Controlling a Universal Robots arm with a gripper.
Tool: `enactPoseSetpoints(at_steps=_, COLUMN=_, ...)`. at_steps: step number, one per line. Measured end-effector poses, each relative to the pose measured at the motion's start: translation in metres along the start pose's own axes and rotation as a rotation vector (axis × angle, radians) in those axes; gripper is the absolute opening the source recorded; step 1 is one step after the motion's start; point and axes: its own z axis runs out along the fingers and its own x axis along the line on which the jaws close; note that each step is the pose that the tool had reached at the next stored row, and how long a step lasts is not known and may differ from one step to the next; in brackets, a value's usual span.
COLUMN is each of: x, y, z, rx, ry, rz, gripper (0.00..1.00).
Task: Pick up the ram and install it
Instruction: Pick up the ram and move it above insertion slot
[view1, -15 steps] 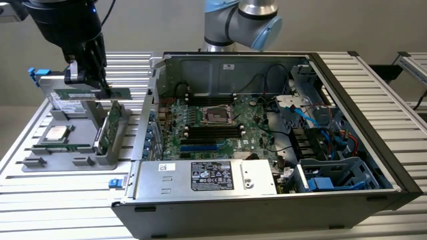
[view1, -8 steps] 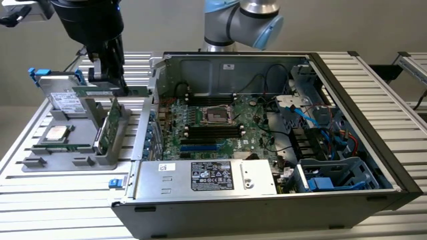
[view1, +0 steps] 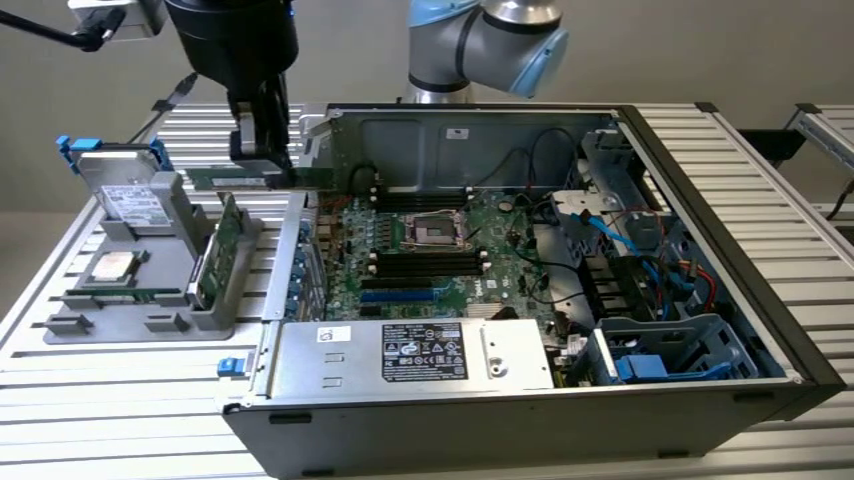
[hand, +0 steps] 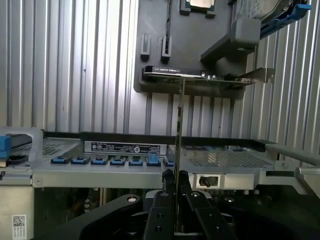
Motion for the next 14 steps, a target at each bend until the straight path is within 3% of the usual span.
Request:
enactPoseSetpoints(at_steps=5, x=0.001, y=-0.0217, z=-0.0003, rx=0.0001, ry=-0.0026, rz=0.000, gripper=0.14)
enactPoseSetpoints(at_steps=14, x=0.002, y=-0.0494, z=-0.0007, rx=0.0003, ry=-0.0036, rz=0.000, gripper=0.14)
